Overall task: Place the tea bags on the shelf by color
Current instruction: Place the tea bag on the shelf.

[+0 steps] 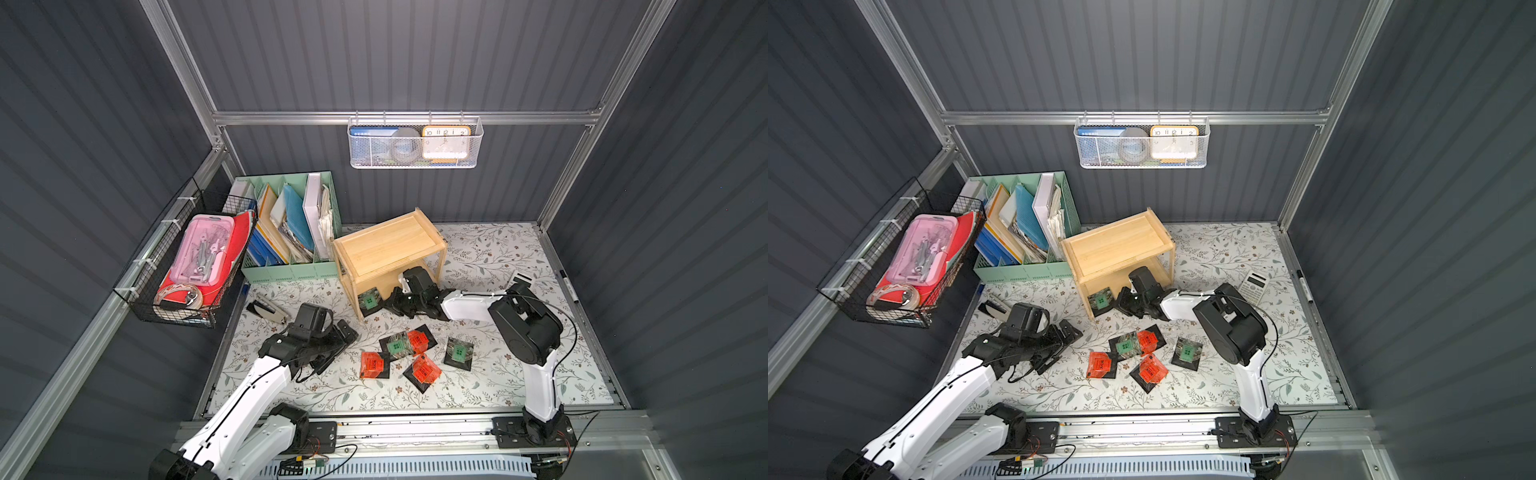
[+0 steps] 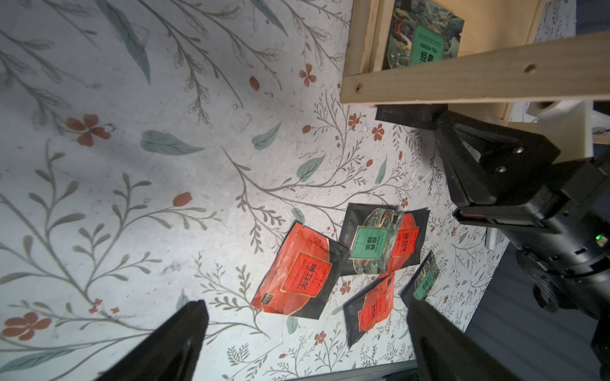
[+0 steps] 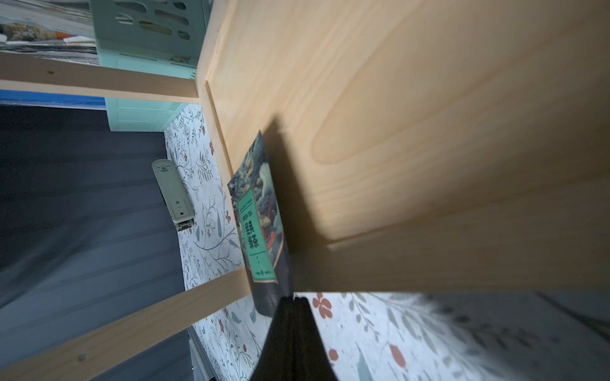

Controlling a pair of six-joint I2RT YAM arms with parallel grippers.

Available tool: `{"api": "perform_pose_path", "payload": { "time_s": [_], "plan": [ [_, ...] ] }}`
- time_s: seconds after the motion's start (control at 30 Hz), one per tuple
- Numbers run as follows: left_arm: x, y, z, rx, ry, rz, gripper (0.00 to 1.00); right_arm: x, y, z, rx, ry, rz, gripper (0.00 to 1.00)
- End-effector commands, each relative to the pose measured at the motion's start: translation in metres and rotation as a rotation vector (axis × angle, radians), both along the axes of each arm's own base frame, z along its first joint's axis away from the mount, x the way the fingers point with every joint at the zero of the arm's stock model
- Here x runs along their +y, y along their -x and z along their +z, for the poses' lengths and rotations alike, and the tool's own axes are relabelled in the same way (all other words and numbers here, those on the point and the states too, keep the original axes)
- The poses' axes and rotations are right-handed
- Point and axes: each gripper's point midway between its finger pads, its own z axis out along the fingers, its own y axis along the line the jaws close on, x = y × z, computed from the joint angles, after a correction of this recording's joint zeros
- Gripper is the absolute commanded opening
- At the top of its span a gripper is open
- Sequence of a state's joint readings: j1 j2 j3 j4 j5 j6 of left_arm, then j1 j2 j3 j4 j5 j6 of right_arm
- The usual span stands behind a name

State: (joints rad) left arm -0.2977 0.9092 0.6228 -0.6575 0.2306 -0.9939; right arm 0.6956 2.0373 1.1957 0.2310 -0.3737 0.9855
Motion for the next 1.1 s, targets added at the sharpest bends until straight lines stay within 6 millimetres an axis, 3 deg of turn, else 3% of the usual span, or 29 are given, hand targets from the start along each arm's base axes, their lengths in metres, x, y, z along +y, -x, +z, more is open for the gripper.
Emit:
{"api": "perform_pose_path", "payload": {
  "time_s": [0.0,0.57,1.07],
  "plan": [
    [0.0026,0.0033,0.0025,0.002,-0.015,0.002,1.00,0.0038,-0.0035,-0.0021,0.002,0.001,0.009,0.00],
    [0.0026,0.0034,0.0022,0.004,-0.016,0.002,1.00,0.0059,-0.0054,-0.0078,0.013,0.003,0.011,0.00],
    [0.0025,0.0028,0.0035,0.002,-0.015,0.003,1.00,0.0049,-0.0059,-0.0082,0.022,0.004,-0.003,0.18]
  ]
}}
